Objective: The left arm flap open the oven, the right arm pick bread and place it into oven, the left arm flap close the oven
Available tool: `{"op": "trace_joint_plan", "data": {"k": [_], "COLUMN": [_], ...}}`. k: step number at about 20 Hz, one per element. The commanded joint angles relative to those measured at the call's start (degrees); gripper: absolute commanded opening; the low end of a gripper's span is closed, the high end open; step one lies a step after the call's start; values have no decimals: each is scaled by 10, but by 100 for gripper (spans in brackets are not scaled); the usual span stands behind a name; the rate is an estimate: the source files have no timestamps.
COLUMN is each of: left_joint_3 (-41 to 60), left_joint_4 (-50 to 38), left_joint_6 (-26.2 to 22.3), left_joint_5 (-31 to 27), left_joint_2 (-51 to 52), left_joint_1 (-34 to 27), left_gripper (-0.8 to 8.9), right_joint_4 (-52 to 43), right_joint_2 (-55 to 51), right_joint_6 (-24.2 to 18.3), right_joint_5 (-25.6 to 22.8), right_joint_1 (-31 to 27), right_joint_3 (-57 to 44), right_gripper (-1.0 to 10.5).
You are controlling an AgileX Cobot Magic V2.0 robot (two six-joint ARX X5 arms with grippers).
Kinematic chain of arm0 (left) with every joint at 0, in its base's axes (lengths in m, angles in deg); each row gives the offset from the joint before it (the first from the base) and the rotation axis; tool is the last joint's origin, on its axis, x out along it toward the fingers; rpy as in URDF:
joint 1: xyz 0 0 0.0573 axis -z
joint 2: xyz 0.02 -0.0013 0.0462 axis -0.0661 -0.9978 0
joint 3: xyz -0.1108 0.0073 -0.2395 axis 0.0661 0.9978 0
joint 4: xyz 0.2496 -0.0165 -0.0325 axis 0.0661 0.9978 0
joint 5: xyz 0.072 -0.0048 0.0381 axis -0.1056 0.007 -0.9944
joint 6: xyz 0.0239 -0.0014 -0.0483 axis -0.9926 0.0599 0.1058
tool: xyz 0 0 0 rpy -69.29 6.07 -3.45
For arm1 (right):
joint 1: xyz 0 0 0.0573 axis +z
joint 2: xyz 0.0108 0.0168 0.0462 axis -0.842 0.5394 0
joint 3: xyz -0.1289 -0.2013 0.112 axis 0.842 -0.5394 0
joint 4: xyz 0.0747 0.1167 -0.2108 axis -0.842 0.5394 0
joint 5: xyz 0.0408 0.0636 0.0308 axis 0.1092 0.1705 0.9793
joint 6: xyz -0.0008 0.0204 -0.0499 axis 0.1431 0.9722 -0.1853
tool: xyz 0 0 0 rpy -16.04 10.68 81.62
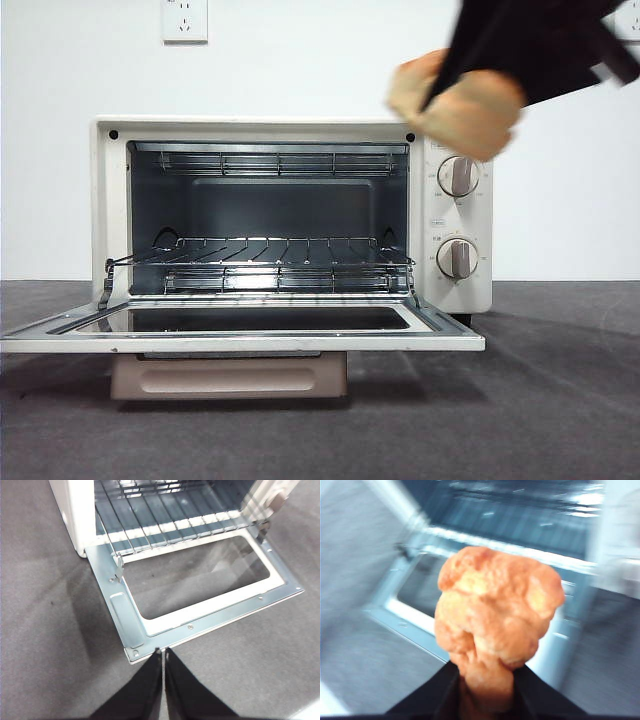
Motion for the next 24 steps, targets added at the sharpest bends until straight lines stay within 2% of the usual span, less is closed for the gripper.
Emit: {"op": "trace_joint_plan", "data": {"k": [1, 6, 9, 16, 18, 20, 24], "left_joint_3": [-3, -3, -3, -3, -3, -3, -3], "left_joint_4": [4, 20, 20, 20, 20, 21, 21], "left_joint_6": [2, 2, 2, 2, 2, 2, 2], "left_joint_5": [-2, -2, -2, -2, -2, -2, -2], "left_joint_2": [12, 20, 20, 20, 20, 20, 20], "left_joint_1": [1, 1, 1, 1, 1, 1, 1], "left_gripper": [10, 10, 10, 10, 10, 10, 10], "right_joint_4": [-56, -159, -165, -164, -170, -181, -182], "right_joint_2": [51, 182, 252, 384, 407, 420, 430], "right_joint_6": [35, 84, 84, 82, 82, 82, 80], "right_joint_5": [2, -5, -44, -99, -125, -139, -139], "right_joint_1": [27, 45, 45, 41, 38, 36, 31], "right_joint_3": [12, 38, 94, 214, 225, 226, 226], "right_gripper": [79, 79, 79, 79, 81, 130, 199]}}
